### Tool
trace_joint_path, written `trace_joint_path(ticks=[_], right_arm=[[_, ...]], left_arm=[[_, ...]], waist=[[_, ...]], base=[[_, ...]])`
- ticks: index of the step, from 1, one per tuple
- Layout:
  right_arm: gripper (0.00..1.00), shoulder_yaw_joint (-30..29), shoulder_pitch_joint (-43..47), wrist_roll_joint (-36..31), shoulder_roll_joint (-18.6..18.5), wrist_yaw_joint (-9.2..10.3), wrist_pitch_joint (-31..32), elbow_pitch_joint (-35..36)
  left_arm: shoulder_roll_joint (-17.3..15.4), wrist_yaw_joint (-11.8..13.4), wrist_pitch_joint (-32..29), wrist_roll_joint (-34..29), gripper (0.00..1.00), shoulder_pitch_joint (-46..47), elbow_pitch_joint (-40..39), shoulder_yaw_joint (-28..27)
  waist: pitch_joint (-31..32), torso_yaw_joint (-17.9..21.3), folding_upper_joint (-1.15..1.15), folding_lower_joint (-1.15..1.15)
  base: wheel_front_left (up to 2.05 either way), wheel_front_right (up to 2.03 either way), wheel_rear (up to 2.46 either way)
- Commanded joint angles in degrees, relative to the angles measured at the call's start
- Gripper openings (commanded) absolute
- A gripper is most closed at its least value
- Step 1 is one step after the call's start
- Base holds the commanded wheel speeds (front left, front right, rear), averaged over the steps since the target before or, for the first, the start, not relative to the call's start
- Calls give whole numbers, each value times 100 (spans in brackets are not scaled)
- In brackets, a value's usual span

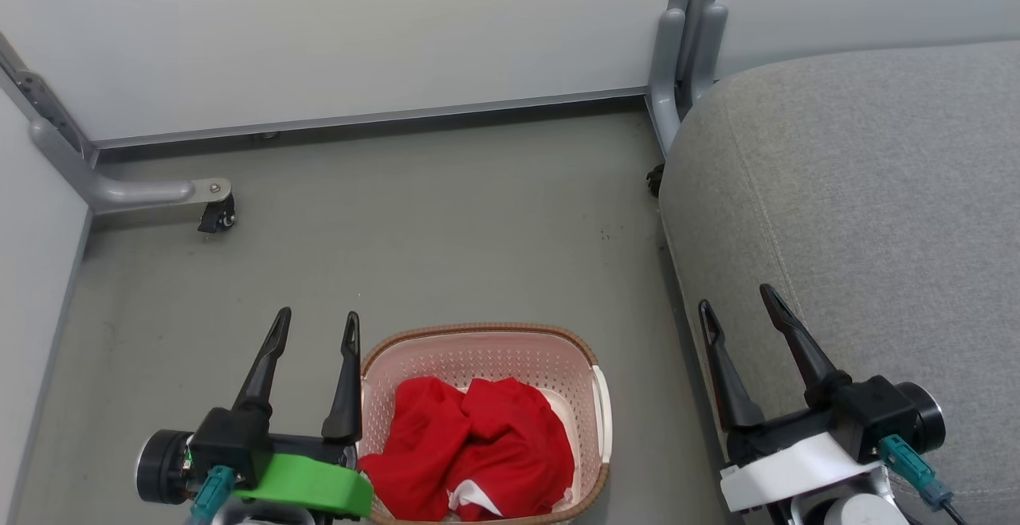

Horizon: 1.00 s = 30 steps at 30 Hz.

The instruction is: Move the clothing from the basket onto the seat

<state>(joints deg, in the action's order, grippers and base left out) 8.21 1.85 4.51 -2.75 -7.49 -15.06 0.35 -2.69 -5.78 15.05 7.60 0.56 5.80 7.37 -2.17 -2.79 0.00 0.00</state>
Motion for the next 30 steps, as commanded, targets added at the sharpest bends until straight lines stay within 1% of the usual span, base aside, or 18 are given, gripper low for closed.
trace_joint_path(ticks=[1, 4, 8, 10, 13, 18, 25, 27, 30], right_arm=[[100, 13, -59, 51, -24, 0, -18, 33], [100, 26, -184, 52, -24, 0, -18, 64], [100, -55, -444, 28, -23, 0, -18, 154], [100, -94, -624, 24, -23, 0, -18, 219], [100, -82, -872, -14, -21, 0, -17, 293], [100, -63, -1273, -43, -21, 0, -18, 384], [100, 43, -1687, 12, -20, 0, -18, 518], [100, 75, -1787, 41, -19, 0, -18, 539], [100, 117, -1930, 105, -18, 0, -18, 553]], left_arm=[[-36, 0, 20, -19, 100, -7, 29, -32], [-35, 44, 18, -144, 100, 86, 19, -69], [-33, 88, 11, -402, 100, 290, 106, -30], [-56, 52, 9, -571, 100, 436, 181, 57], [-149, -24, 9, -728, 100, 708, 524, 265], [-345, -113, 9, -920, 100, 1333, 1658, 673], [-476, -146, 8, -1175, 100, 2379, 3502, 1132], [-486, -158, -48, -1282, 100, 2709, 4048, 1299], [-516, -157, -297, -1417, 100, 3127, 4779, 1476]], waist=[[-43, 24, 0, 0], [-228, 103, 0, 0], [-684, 228, 0, 0], [-998, 301, 0, 0], [-1422, 392, 0, 0], [-2113, 568, 0, 0], [-2903, 811, 0, 0], [-3094, 885, 0, 0], [-3349, 1010, 0, 0]], base=[[0, 0, 0], [0, 0, 0], [0, 0, 0], [0, 0, 0], [0, 0, 0], [0, 0, 0], [0, 0, 0], [0, 0, 0], [0, 0, 0]])
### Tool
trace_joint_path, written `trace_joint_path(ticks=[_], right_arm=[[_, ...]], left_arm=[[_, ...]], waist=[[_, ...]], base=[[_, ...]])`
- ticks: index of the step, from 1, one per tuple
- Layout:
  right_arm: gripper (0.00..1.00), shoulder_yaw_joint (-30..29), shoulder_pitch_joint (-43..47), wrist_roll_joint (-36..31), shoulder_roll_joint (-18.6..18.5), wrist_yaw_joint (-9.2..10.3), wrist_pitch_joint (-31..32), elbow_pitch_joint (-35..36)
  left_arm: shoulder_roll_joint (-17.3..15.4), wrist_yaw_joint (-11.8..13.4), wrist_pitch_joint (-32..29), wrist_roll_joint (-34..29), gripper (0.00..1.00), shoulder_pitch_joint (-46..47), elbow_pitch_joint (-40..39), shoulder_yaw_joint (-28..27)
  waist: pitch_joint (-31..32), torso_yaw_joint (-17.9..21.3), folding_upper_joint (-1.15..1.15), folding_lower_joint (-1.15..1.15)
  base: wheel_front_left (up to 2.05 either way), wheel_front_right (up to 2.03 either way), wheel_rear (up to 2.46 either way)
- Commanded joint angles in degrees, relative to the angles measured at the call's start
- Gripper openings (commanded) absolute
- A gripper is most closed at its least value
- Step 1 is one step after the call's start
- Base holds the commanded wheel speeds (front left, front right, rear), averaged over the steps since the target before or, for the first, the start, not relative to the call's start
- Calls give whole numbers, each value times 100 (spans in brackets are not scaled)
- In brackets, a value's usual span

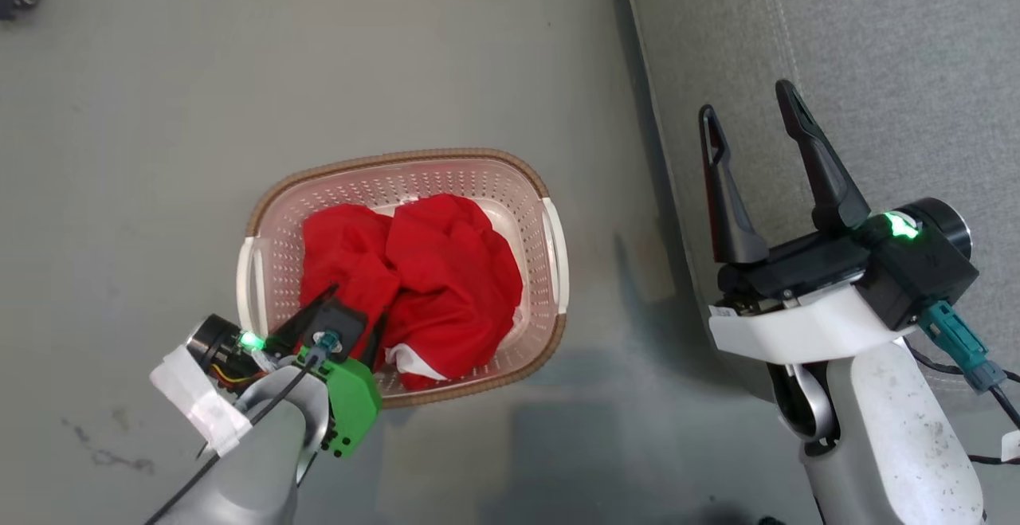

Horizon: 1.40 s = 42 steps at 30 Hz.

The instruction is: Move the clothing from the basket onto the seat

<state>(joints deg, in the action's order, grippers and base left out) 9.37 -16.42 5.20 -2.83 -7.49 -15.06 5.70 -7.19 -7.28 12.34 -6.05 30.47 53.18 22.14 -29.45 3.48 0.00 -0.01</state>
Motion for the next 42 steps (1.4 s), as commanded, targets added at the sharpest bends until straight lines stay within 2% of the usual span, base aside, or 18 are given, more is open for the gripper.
trace_joint_path(ticks=[1, 6, 11, 25, 29, 32, 33, 34, 35, 39, 42], right_arm=[[100, 37, -144, 46, -9, 0, -18, 20], [100, 131, -367, 162, -10, 0, -18, 67], [100, 218, -540, 242, -7, 0, -18, 138], [100, 436, -710, 497, -7, 0, -18, 237], [100, 463, -786, 532, -8, 0, -18, 217], [100, 478, -819, 568, -9, 0, -18, 201], [100, 480, -837, 582, -9, 0, -18, 194], [100, 483, -845, 589, -8, 0, -18, 184], [100, 484, -849, 605, -9, 0, -18, 172], [100, 485, -845, 645, -9, 0, -18, 112], [100, 499, -783, 632, -9, 0, -18, 50]], left_arm=[[-75, -7, -105, -59, 100, 232, 223, 21], [-101, 28, -365, -87, 100, 765, 959, 86], [-232, 172, -199, -138, 100, 1199, 1270, 121], [-744, 1275, -107, -849, 100, 2063, 1772, 733], [-865, 1427, -110, -968, 100, 2210, 1849, 862], [-931, 1423, -27, -923, 100, 2284, 1862, 870], [-932, 1391, 23, -880, 61, 2298, 1855, 862], [-940, 1374, 72, -865, 27, 2310, 1837, 865], [-941, 1318, 116, -820, 0, 2315, 1822, 862], [-879, 1152, 230, -567, 0, 2306, 1744, 745], [-815, 1127, 263, -484, 0, 2227, 1620, 740]], waist=[[-694, 422, 0, 1], [-1086, 594, 0, 1], [-1464, 748, 0, 1], [-2107, 1007, 0, 1], [-2184, 1009, 0, 1], [-2212, 1004, 0, 1], [-2215, 999, 0, 1], [-2214, 996, 0, 1], [-2207, 991, 0, 1], [-2135, 963, 0, 1], [-2021, 924, 0, 1]], base=[[0, 0, 0], [0, 0, 0], [0, 0, 0], [0, 0, 0], [0, 0, 0], [0, 0, 0], [0, 0, 0], [0, 0, 0], [0, 0, 0], [0, 0, 0], [0, 0, 0]])
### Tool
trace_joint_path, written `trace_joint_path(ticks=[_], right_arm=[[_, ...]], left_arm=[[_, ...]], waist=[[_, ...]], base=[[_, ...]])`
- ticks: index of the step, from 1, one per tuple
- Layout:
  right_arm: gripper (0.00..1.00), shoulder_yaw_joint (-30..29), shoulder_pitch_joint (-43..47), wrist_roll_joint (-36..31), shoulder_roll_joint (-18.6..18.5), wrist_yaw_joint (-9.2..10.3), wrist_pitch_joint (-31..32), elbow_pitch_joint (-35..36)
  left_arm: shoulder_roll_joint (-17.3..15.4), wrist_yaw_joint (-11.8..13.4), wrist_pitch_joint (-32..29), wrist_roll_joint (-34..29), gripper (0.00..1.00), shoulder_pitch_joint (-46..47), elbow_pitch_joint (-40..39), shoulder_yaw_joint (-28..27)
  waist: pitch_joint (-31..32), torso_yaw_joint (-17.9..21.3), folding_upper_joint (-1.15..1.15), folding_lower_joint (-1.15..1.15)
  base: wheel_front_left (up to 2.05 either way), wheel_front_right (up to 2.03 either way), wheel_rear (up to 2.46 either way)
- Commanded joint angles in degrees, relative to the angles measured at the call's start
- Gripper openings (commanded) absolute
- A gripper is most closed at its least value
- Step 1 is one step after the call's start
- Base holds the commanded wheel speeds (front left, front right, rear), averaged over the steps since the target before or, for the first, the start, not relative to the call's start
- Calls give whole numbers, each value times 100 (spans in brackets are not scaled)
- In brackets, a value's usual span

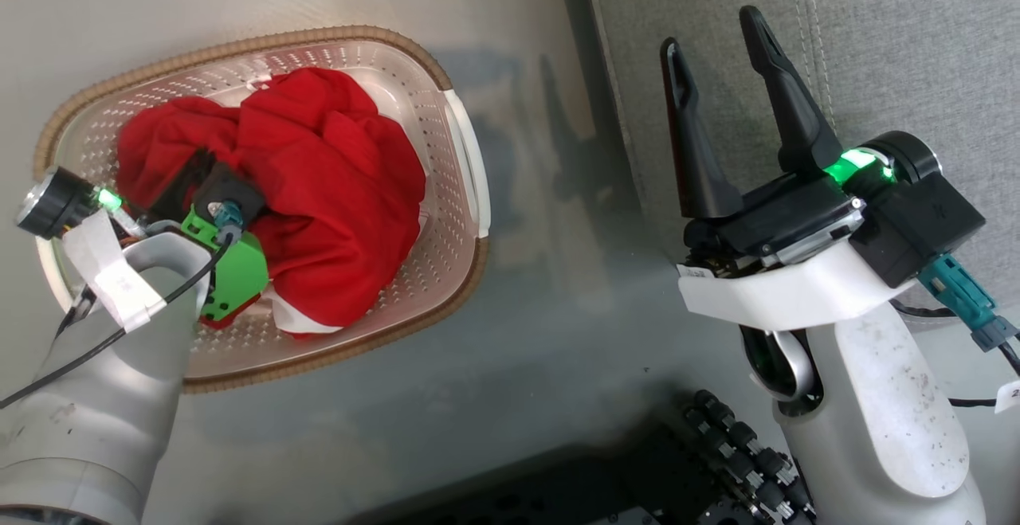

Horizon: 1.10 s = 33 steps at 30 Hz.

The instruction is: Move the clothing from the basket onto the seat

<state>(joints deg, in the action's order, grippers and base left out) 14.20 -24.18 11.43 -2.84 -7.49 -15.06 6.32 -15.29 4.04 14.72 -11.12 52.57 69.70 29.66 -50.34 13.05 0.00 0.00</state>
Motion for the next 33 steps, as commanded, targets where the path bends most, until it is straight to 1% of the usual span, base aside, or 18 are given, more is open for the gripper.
trace_joint_path(ticks=[1, 6, 10, 13, 22, 28, 33], right_arm=[[100, 16, 18, -12, -8, 0, -18, -39], [100, -54, 170, -129, -11, 0, -18, -125], [100, -134, 313, -260, -11, 0, -18, -219], [100, -162, 456, -338, -12, 0, -18, -299], [100, -237, 958, -590, -13, 0, -18, -500], [100, -294, 1365, -662, -13, 0, -18, -604], [100, -176, 1697, -676, -14, 0, -18, -708]], left_arm=[[21, 0, 38, 75, 0, -36, -86, -27], [118, -34, 53, 319, 0, -317, -529, -106], [169, -94, 55, 609, 0, -696, -1114, -171], [209, -88, 50, 800, 0, -1055, -1605, -242], [338, 53, 45, 1387, 0, -2190, -3105, -486], [415, 104, 44, 1707, 0, -2928, -4163, -725], [517, -4, 46, 1950, 0, -3381, -4915, -938]], waist=[[134, -55, 0, 0], [503, -192, 0, 0], [944, -364, 0, 0], [1327, -498, 0, 0], [2528, -947, 0, 0], [3327, -1147, 0, 0], [3911, -1184, 0, 0]], base=[[0, 0, 0], [0, 0, 0], [0, 0, 0], [0, 0, 0], [0, 0, 0], [0, 0, 0], [0, 0, 0]])
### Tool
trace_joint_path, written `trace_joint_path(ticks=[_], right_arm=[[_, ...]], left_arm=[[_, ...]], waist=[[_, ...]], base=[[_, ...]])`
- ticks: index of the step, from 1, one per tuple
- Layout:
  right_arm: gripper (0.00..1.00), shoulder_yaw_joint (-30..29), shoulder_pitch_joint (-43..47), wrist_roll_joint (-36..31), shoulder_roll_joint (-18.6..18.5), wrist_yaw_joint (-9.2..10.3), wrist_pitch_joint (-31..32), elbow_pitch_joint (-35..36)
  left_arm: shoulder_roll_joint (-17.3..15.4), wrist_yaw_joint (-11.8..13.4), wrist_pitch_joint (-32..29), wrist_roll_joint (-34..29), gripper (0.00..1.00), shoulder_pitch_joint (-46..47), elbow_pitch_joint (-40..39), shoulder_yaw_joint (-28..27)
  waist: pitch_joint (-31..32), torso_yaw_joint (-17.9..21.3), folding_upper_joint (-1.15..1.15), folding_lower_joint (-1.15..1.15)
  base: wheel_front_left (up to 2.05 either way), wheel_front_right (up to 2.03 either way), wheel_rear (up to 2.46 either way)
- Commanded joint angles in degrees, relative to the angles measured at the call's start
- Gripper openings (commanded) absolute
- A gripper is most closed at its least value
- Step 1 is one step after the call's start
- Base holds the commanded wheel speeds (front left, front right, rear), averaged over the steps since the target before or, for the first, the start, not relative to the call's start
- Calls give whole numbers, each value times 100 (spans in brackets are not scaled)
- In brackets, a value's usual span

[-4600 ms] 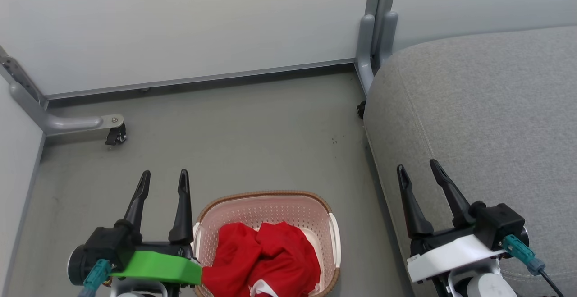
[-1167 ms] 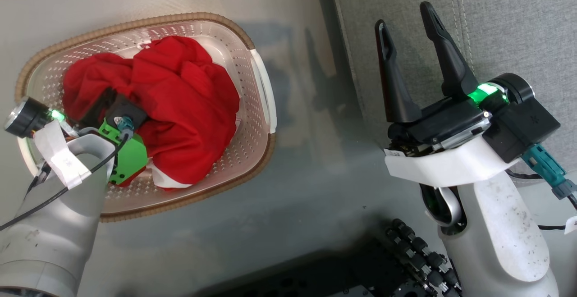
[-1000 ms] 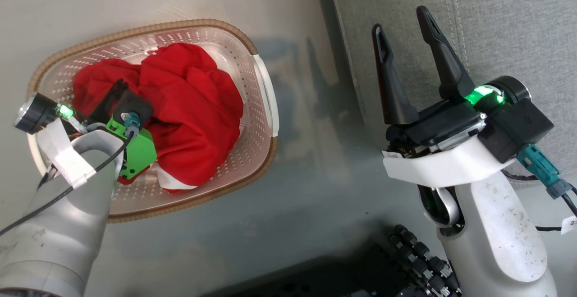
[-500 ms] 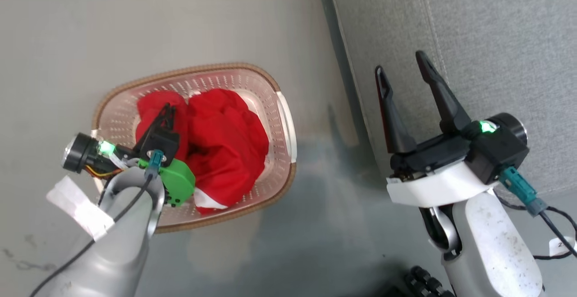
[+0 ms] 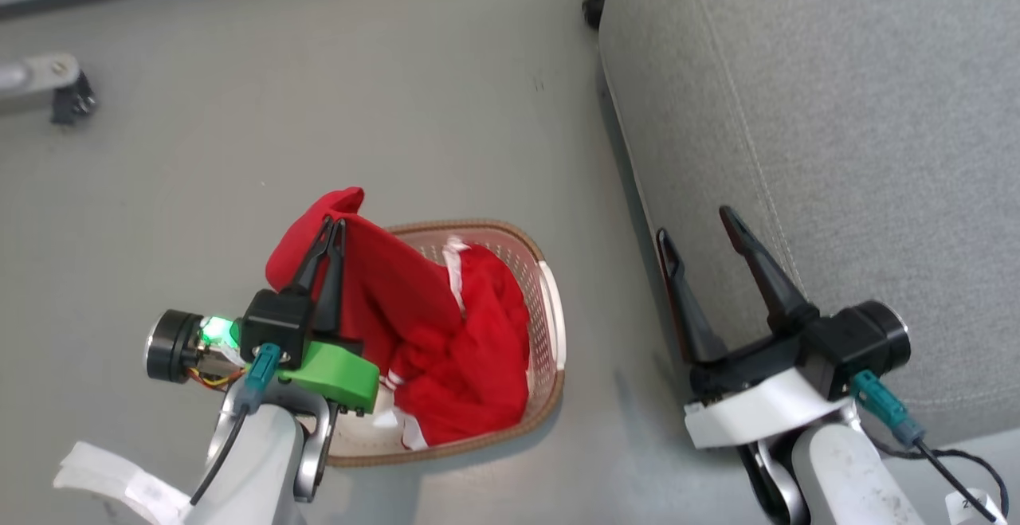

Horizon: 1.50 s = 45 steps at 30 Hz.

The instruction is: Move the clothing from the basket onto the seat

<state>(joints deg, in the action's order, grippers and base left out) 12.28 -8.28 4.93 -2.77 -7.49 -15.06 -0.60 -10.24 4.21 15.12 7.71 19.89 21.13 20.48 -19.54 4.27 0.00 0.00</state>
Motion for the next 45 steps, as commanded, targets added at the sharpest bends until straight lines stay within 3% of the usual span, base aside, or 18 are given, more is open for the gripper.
trace_joint_path(ticks=[1, 13, 19, 33, 45], right_arm=[[100, 55, 170, -24, -18, 0, -18, -26], [100, 445, 742, 154, -19, 0, -18, -77], [100, 647, 807, 129, -17, 0, -18, -15], [100, 1338, 321, 330, -18, 0, -17, 239], [100, 1111, 181, 600, -16, 0, -18, -514]], left_arm=[[57, -49, 5, 111, 0, -181, -208, -76], [402, -248, 4, 97, 0, -631, -1680, -310], [564, -485, 3, 245, 0, -702, -1887, -318], [718, -817, -27, 372, 0, -253, -1911, 707], [731, -665, -146, 676, 0, 90, -2345, 1414]], waist=[[942, -302, 0, 0], [1825, -115, 0, 0], [1973, -24, 0, 0], [2106, 7, 0, 0], [2127, -40, 0, 0]], base=[[0, 0, 0], [0, 0, 0], [0, 0, 0], [0, 0, 0], [0, 0, 0]])
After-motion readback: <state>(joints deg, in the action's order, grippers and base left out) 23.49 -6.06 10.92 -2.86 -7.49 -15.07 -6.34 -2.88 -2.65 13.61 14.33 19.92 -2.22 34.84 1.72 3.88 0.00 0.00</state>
